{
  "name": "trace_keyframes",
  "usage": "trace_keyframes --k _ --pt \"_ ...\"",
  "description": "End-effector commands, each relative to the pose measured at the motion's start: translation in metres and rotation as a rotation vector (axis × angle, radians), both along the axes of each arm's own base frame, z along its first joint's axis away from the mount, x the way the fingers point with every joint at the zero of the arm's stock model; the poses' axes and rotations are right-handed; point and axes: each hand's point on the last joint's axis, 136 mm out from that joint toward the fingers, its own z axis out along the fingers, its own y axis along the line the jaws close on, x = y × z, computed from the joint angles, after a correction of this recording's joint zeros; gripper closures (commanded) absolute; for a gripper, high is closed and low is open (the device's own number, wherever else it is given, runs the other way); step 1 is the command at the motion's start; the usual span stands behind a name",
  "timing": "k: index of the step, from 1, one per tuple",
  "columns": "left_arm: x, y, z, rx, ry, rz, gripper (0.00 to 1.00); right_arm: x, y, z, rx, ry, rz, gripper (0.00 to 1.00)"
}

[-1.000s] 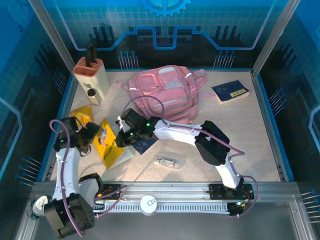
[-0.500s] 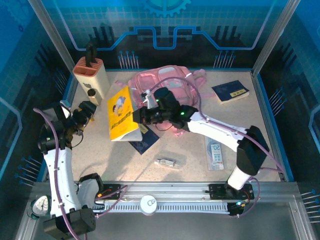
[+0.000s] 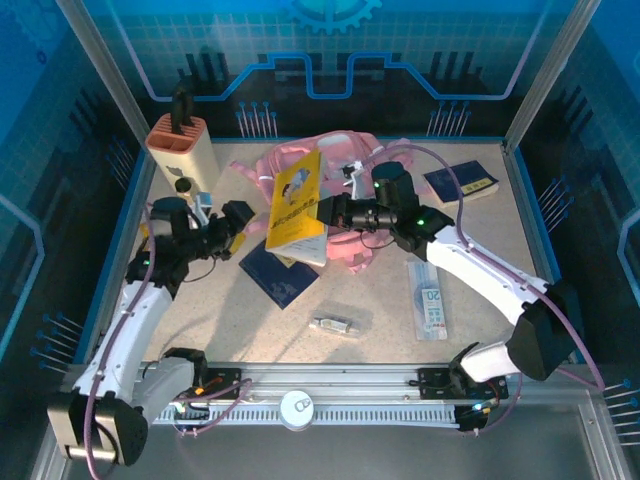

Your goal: Pack the student bag

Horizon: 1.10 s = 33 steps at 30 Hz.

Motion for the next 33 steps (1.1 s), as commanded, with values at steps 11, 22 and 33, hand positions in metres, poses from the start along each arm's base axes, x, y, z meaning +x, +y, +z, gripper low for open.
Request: trace_keyframes --k 11,22,33 --pt "0.029 -0.074 0.03 -0.189 -0.179 -0.09 0.45 -0.005 -0.026 0.035 0.178 -0.038 0.023 1.0" --pt "0.032 -0.096 0.051 -0.213 -0.236 -0.132 0.82 0.0 -0.05 0.014 0.16 0.012 -0.035 1.0" --pt "0.034 -0.096 0.083 -0.249 -0.34 -0.104 0.98 -0.006 -0.076 -0.017 0.086 0.093 -0.089 0.33"
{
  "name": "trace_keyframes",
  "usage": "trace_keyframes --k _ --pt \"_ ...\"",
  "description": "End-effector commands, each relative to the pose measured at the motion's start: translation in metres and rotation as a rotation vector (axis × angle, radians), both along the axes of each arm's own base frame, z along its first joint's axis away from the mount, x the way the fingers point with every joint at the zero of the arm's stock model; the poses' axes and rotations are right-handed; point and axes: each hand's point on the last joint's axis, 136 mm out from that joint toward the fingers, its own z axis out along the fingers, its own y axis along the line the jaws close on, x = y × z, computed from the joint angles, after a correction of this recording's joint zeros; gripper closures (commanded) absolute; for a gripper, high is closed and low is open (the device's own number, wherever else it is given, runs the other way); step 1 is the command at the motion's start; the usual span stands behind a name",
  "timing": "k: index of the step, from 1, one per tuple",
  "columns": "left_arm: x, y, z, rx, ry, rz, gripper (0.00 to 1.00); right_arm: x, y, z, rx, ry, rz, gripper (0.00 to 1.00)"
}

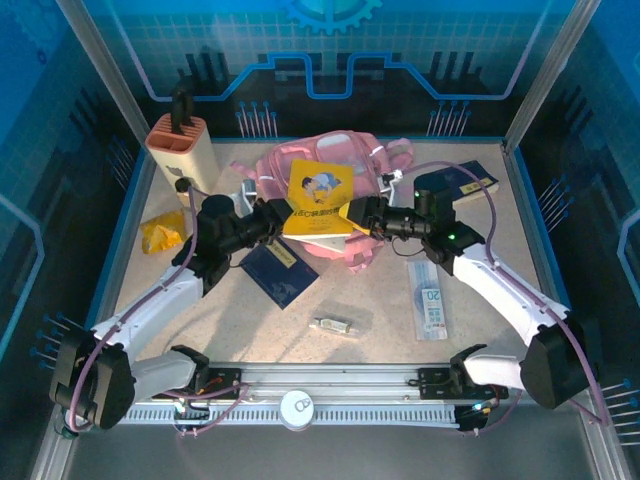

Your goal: Pack the student bag

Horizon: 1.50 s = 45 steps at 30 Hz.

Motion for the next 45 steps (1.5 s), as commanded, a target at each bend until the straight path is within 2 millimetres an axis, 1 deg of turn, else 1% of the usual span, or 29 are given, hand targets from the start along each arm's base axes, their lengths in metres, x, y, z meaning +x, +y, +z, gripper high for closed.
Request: trace_keyframes --k 1,2,4,6,9,11,13,14,16,18,21,24,25,27,31,36,38,40,41,43,45 --pt "0.002 -0.004 0.059 -0.08 -0.173 0.004 0.99 -0.004 -0.012 -0.006 -0.025 0.009 -0.004 0.24" --pt "0.002 -0.005 0.062 -0.092 -0.185 0.006 1.0 -0.005 -0.013 -0.01 -0.031 0.026 0.006 0.16" --pt "0.003 -0.008 0.07 -0.114 -0.209 0.015 1.0 -0.005 -0.013 -0.016 -0.035 0.059 0.017 0.08" --pt "0.006 -0.013 0.075 -0.129 -0.226 0.019 1.0 -0.005 -0.014 -0.019 -0.04 0.071 0.014 0.01" --pt "0.01 -0.021 0.083 -0.148 -0.246 0.018 1.0 -0.003 -0.013 -0.026 -0.044 0.101 0.011 0.0" --pt "0.012 -0.027 0.087 -0.157 -0.268 0.016 1.0 -0.002 -0.006 -0.021 -0.005 0.089 0.039 0.0" --pt "0.014 -0.032 0.087 -0.166 -0.275 0.012 1.0 -0.002 -0.002 -0.018 0.009 0.098 0.054 0.0" --pt "0.015 -0.035 0.087 -0.164 -0.276 0.003 1.0 -0.002 -0.001 -0.014 0.03 0.086 0.061 0.0" --pt "0.018 -0.036 0.08 -0.131 -0.266 0.001 1.0 -0.001 0.0 0.0 0.08 0.042 0.062 0.0" --pt "0.02 -0.034 0.067 -0.093 -0.24 0.018 1.0 -0.003 -0.002 0.006 0.096 0.039 0.059 0.02" --pt "0.022 -0.031 0.052 -0.044 -0.218 0.039 1.0 -0.003 -0.007 0.008 0.089 0.028 0.042 0.09" --pt "0.021 -0.029 0.039 0.001 -0.194 0.042 1.0 0.0 -0.011 0.012 0.104 0.019 0.027 0.22" --pt "0.02 -0.028 0.036 0.012 -0.192 0.044 1.0 0.001 -0.012 0.011 0.097 0.018 0.022 0.27" --pt "0.019 -0.027 0.031 0.03 -0.184 0.048 1.0 0.001 -0.013 0.0 0.063 0.032 0.017 0.37" --pt "0.014 -0.033 0.029 0.067 -0.194 0.026 1.0 0.003 -0.019 -0.006 -0.008 0.0 -0.011 0.6" --pt "0.009 -0.036 0.026 0.116 -0.201 0.011 1.0 0.004 -0.025 -0.007 -0.055 -0.025 -0.027 0.83" --pt "0.006 -0.039 0.025 0.129 -0.206 -0.004 0.93 0.004 -0.027 -0.007 -0.069 -0.035 -0.033 0.9" --pt "0.001 -0.042 0.021 0.168 -0.222 -0.04 0.75 0.004 -0.034 -0.004 -0.085 -0.051 -0.046 0.96" --pt "-0.001 -0.042 0.017 0.207 -0.229 -0.055 0.69 0.004 -0.037 -0.002 -0.097 -0.062 -0.052 0.97" --pt "-0.001 -0.033 0.001 0.355 -0.231 -0.052 0.59 0.004 -0.05 -0.002 -0.144 -0.078 -0.085 0.99" --pt "-0.002 -0.026 -0.012 0.486 -0.245 -0.071 0.53 0.003 -0.063 -0.003 -0.179 -0.083 -0.113 1.0"
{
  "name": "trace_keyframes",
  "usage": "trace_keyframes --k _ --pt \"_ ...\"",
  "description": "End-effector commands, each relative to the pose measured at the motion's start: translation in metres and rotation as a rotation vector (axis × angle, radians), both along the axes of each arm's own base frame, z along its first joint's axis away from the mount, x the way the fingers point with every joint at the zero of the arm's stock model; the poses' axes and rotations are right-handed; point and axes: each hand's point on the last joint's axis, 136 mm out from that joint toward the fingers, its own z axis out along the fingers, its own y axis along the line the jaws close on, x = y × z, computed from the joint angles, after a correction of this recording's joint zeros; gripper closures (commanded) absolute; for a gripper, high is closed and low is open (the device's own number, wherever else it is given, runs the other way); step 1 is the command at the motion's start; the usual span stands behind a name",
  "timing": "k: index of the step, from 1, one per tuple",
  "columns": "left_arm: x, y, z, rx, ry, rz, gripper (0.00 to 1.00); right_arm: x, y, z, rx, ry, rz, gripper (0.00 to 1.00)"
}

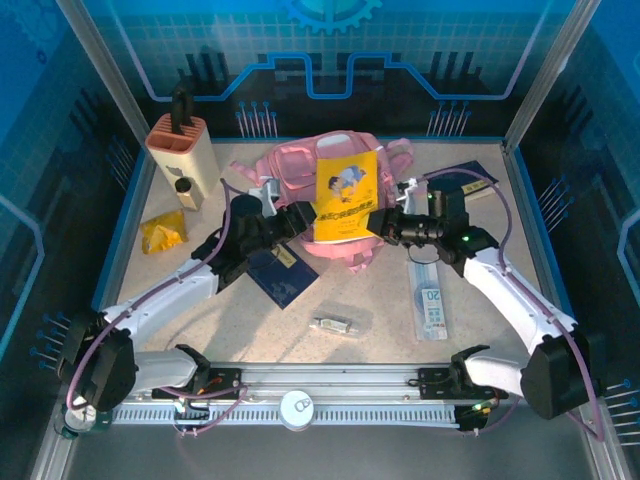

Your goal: Pack the student bag

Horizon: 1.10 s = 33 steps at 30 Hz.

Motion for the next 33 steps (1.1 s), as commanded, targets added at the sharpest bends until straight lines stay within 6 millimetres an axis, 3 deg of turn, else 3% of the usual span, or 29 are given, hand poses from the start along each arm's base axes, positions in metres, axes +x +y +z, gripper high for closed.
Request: trace_keyframes --k 1,7,15,28,33 --pt "-0.005 0.009 0.003 0.254 -0.119 -0.054 0.51 0.003 -0.027 0.025 -0.08 -0.12 -0.054 1.0" --pt "0.011 0.012 -0.039 0.628 -0.13 -0.158 0.5 -0.003 -0.069 0.017 -0.209 -0.11 -0.148 1.0" --pt "0.044 -0.03 -0.071 0.896 -0.247 -0.363 0.42 -0.011 -0.099 0.005 -0.237 -0.061 -0.213 1.0" --pt "0.099 -0.073 -0.133 1.099 -0.222 -0.536 0.28 -0.008 -0.105 -0.003 -0.246 -0.012 -0.211 1.0" --pt "0.111 -0.079 -0.155 1.145 -0.208 -0.568 0.25 -0.003 -0.106 -0.003 -0.259 -0.005 -0.209 1.0"
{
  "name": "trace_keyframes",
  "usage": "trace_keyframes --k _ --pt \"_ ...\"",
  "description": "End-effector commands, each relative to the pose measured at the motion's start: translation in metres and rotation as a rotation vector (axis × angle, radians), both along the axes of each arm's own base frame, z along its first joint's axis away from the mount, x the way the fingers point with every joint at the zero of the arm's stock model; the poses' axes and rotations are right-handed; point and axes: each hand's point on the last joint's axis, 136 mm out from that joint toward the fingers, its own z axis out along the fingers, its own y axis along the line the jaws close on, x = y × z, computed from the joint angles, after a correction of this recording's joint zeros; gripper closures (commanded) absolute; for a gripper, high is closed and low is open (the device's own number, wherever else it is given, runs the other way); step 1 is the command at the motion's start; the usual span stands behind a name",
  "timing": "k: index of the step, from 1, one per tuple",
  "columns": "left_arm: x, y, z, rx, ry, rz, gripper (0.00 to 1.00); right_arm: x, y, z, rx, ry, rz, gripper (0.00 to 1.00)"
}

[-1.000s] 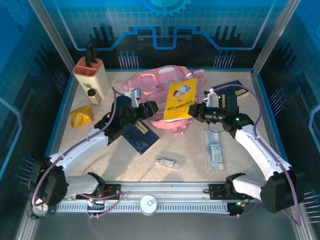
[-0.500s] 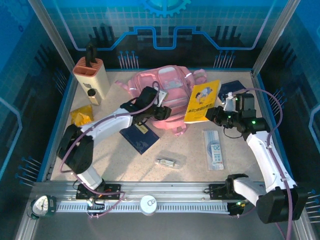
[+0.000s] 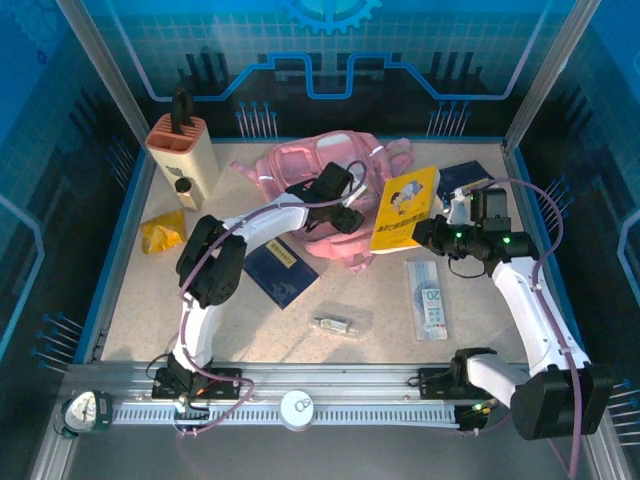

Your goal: Pack the student bag

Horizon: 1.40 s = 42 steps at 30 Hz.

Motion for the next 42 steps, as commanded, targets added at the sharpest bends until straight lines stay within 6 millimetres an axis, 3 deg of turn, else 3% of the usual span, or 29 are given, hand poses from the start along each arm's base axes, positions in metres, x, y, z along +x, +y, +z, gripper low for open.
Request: trace_keyframes --k 1,8,13,17,23,28,34,42 --pt "0.003 0.001 -0.012 0.082 -0.005 -0.033 0.24 0.01 -0.002 0.028 -0.003 -0.104 0.021 1.0" --pt "0.021 0.005 -0.033 0.154 -0.033 -0.006 0.3 0.013 -0.007 0.028 -0.016 -0.107 0.003 1.0" --pt "0.024 0.006 -0.045 0.15 -0.05 -0.004 0.44 0.013 -0.009 0.028 -0.024 -0.103 -0.007 1.0" --pt "0.027 0.004 -0.041 0.136 -0.07 -0.007 0.6 0.012 -0.011 0.028 -0.032 -0.107 -0.018 1.0" --pt "0.024 0.002 -0.015 0.112 -0.106 -0.027 0.82 0.008 -0.012 0.028 -0.035 -0.11 -0.022 1.0" --pt "0.017 0.007 0.022 0.105 -0.186 -0.062 0.97 -0.001 -0.013 0.025 -0.035 -0.104 -0.032 1.0" --pt "0.005 0.011 0.066 0.07 -0.251 -0.094 1.0 -0.016 -0.014 0.022 -0.052 -0.073 -0.019 1.0" --pt "0.003 0.02 0.123 0.05 -0.371 -0.099 1.0 -0.034 -0.041 0.012 -0.205 -0.037 -0.104 0.99"
